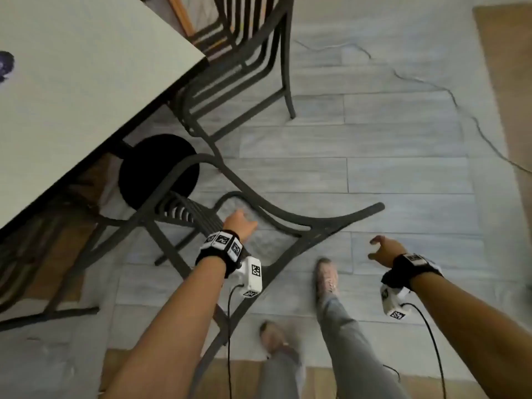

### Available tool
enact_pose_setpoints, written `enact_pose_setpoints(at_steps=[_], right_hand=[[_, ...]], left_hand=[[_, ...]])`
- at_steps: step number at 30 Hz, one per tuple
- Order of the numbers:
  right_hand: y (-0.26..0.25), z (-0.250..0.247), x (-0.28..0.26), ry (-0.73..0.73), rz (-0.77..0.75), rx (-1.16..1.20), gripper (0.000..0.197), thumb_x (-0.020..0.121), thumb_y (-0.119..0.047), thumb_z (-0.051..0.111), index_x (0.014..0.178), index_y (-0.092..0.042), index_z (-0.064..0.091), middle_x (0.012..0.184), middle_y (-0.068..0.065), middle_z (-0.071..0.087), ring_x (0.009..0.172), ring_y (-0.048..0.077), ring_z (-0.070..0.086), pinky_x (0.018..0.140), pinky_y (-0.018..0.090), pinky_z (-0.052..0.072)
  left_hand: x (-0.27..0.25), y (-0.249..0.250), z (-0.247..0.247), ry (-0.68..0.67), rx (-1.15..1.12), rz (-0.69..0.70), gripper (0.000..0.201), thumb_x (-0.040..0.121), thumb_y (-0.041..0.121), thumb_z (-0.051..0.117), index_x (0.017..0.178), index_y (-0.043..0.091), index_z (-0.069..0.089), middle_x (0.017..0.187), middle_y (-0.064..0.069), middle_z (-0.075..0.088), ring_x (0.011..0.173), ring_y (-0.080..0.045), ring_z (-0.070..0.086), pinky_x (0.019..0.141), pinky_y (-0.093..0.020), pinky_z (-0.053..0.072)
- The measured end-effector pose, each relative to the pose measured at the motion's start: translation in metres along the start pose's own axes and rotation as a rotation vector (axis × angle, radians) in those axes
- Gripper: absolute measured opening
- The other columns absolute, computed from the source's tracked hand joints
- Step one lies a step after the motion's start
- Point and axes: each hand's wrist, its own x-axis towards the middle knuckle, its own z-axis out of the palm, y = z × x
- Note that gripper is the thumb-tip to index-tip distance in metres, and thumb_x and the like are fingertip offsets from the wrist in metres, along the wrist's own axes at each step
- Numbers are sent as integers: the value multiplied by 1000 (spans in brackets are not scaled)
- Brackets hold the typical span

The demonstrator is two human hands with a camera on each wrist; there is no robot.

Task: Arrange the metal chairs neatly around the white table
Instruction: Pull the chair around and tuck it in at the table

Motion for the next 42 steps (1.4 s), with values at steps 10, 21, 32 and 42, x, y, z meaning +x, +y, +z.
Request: enact_pose_setpoints(at_steps=[10, 21, 32, 42], right_hand=[[3, -27, 109, 96, -12, 201, 56, 83, -8, 65, 134, -17, 41, 110, 24, 65, 101, 41, 61, 82, 43, 47], [3, -42, 130, -2, -215, 45, 37, 89, -7, 49, 119, -27, 57, 108, 17, 69, 91, 35, 65, 79, 41, 52], [-17, -81, 93, -65, -370, -195, 46, 88, -13, 56, 130, -29, 49, 135, 14, 53, 116, 34, 55, 95, 43, 46], [-24, -74, 69, 106, -642, -539, 16, 70, -21, 64, 84, -23, 71, 115, 30, 60, 107, 44, 56, 95, 54, 47]], left_hand=[[68, 60, 67, 149, -327, -238, 95, 92, 24, 58, 148, -1, -15, 151, -22, 36, 136, -34, 41, 110, -36, 33], [69, 75, 74, 189, -685, -415, 67, 89, 1, 50, 145, 7, 13, 141, -19, 43, 122, -39, 50, 91, -59, 51], [-8, 35, 14, 289, -871, -338, 67, 84, 0, 53, 143, 16, 24, 131, -17, 51, 106, -32, 59, 84, -54, 56], [-106, -31, -36, 350, -1019, -190, 47, 83, -5, 55, 126, 12, 44, 110, -9, 63, 92, -26, 66, 65, -40, 60]])
